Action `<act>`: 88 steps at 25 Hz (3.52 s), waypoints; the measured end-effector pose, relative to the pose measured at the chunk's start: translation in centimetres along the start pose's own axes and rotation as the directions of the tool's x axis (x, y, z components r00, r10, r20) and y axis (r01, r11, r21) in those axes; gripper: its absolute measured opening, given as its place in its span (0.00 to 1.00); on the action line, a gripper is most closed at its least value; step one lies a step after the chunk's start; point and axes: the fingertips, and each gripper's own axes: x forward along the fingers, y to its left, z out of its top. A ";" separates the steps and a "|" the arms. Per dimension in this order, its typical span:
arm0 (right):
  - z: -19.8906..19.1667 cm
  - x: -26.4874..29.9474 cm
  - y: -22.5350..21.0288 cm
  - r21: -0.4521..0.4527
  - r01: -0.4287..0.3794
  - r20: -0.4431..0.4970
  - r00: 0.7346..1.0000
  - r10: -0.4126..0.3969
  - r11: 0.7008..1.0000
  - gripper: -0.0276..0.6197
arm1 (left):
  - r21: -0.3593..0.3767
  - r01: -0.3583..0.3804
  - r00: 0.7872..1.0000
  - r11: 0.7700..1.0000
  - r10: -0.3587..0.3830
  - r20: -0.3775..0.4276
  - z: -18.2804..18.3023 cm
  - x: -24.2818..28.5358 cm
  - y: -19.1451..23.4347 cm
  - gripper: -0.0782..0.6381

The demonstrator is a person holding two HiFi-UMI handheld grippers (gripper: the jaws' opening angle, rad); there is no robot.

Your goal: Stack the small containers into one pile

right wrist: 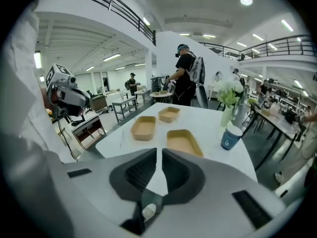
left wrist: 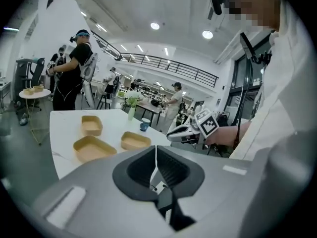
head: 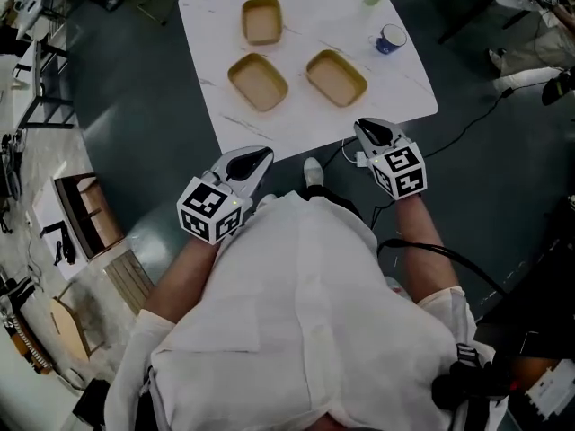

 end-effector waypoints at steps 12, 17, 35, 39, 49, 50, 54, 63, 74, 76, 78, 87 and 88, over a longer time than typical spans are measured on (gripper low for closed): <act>-0.8 10.6 -14.2 -0.005 -0.171 -0.122 0.978 0.169 0.985 0.21 | -0.062 -0.208 0.978 0.976 0.209 0.010 3.6 4.7 1.1 0.12; -1.6 14.2 -14.2 0.000 -0.244 -0.170 0.956 0.240 0.970 0.21 | -0.091 -0.273 0.961 0.958 0.276 0.021 3.5 4.3 1.4 0.12; -1.5 16.9 -13.6 0.133 -0.245 -0.207 0.940 0.269 0.960 0.07 | -0.115 -0.333 0.937 0.936 0.342 0.074 3.9 -0.2 5.4 0.12; -0.1 16.3 -13.3 0.156 -0.218 -0.185 0.952 0.245 0.963 0.07 | -0.099 -0.316 0.942 0.944 0.324 0.090 4.2 -0.7 5.9 0.12; 5.1 15.7 -10.0 0.215 -0.194 -0.128 0.966 0.224 0.957 0.07 | -0.094 -0.285 0.945 0.954 0.296 0.138 4.3 -4.0 6.7 0.12; 5.7 15.9 -9.5 0.214 -0.195 -0.122 0.967 0.224 0.957 0.07 | -0.092 -0.280 0.946 0.956 0.291 0.141 4.2 -4.3 6.7 0.12; 7.2 16.6 -7.1 0.230 -0.191 -0.119 0.968 0.222 0.954 0.07 | -0.092 -0.275 0.945 0.957 0.286 0.156 3.7 -5.9 7.0 0.12; 10.3 20.3 -1.8 0.226 -0.203 -0.117 0.965 0.234 0.953 0.07 | -0.098 -0.284 0.939 0.954 0.298 0.173 1.9 -10.9 8.6 0.12; 10.4 24.4 1.9 0.223 -0.187 -0.166 0.960 0.226 0.957 0.07 | -0.122 -0.304 0.935 0.945 0.320 0.151 -0.7 -16.0 11.0 0.12; 10.2 24.9 2.0 0.222 -0.176 -0.175 0.961 0.216 0.959 0.07 | -0.122 -0.301 0.937 0.946 0.317 0.147 -1.0 -16.4 11.3 0.12; 10.0 25.0 1.9 0.224 -0.163 -0.181 0.962 0.206 0.961 0.07 | -0.122 -0.296 0.939 0.947 0.312 0.143 -1.3 -16.7 11.4 0.12; 9.6 24.8 1.6 0.237 -0.126 -0.194 0.965 0.174 0.963 0.07 | -0.117 -0.279 0.945 0.953 0.294 0.141 -1.8 -17.6 11.9 0.12; 9.5 24.7 1.5 0.238 -0.123 -0.193 0.966 0.171 0.963 0.07 | -0.116 -0.277 0.946 0.954 0.292 0.140 -1.8 -17.7 12.0 0.12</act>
